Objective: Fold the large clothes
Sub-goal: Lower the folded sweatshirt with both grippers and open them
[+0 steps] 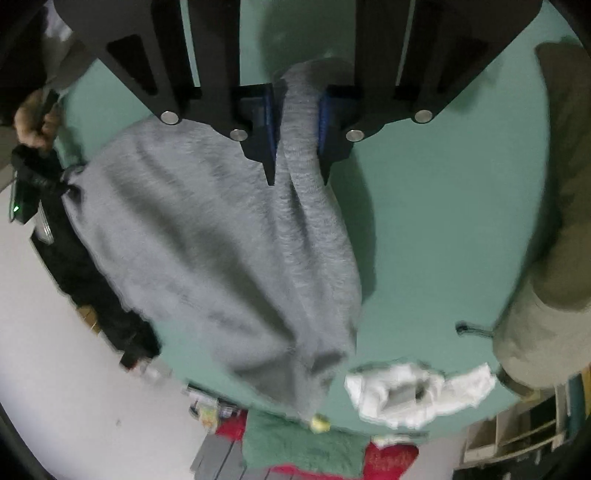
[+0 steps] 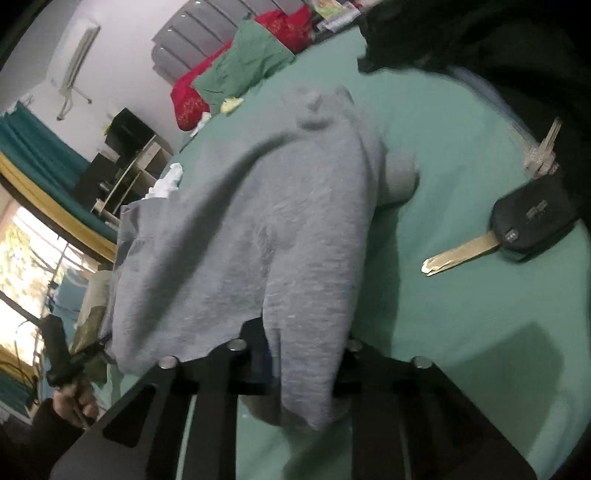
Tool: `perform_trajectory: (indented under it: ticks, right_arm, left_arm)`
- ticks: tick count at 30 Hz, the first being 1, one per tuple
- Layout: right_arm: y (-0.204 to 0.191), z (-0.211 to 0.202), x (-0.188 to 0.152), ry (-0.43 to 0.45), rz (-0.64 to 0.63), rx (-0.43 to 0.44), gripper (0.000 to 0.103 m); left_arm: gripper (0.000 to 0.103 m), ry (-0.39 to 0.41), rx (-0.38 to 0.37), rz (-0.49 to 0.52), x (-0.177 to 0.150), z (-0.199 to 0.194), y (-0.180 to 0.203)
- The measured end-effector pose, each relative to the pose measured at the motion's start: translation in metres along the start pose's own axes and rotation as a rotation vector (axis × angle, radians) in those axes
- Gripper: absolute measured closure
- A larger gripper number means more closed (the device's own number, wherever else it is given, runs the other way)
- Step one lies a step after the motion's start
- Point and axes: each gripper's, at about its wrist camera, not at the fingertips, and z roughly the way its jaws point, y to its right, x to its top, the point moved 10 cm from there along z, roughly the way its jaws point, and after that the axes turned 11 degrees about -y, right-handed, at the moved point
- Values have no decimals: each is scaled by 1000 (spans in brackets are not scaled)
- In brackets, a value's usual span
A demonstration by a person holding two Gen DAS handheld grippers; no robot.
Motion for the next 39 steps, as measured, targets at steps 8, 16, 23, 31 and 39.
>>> perform_trajectory:
  ticks: [8, 16, 23, 31, 39]
  right_arm:
    - [-16, -73, -41, 34, -75, -34, 89]
    - [8, -68, -79, -82, -22, -90, 78]
    - [7, -107, -22, 122, -71, -201, 33]
    - [12, -19, 87, 28, -142, -110, 33]
    - [25, 35, 112, -51, -198, -195, 79]
  left_arm:
    - [90, -46, -59, -74, -45, -62, 12]
    - [79, -171, 19, -52, -91, -55, 9]
    - [41, 8, 56, 0, -14, -78, 9]
    - [41, -31, 103, 115, 68, -6, 28]
    - [79, -102, 79, 172, 103, 60, 20]
